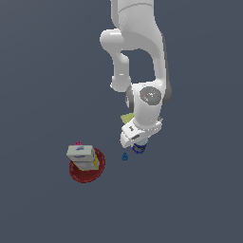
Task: Pick up a designated object from a clutter of objects.
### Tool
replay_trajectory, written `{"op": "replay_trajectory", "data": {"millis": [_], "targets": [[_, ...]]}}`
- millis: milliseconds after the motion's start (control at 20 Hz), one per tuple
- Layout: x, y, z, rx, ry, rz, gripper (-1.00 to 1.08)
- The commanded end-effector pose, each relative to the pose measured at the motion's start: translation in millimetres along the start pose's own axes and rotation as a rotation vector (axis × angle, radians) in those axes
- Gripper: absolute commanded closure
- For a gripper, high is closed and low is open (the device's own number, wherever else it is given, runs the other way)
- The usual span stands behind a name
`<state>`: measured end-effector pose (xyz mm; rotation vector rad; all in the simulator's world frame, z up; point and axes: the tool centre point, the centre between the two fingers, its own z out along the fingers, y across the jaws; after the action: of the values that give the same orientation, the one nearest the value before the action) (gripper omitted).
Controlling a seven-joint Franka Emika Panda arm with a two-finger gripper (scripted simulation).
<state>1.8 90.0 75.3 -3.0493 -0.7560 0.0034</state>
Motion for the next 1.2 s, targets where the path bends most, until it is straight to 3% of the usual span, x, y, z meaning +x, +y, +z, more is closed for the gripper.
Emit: {"op": "replay_trajectory", "data": {"millis": [0,550,1150], "targets": [[0,1,-4,-0.001,0.002,0.0,1.08],[-14,16,-56,-0.001,0.002,0.0,1.08],[-45,50,-175,0.002,0.003,-0.001,1.08]]}}
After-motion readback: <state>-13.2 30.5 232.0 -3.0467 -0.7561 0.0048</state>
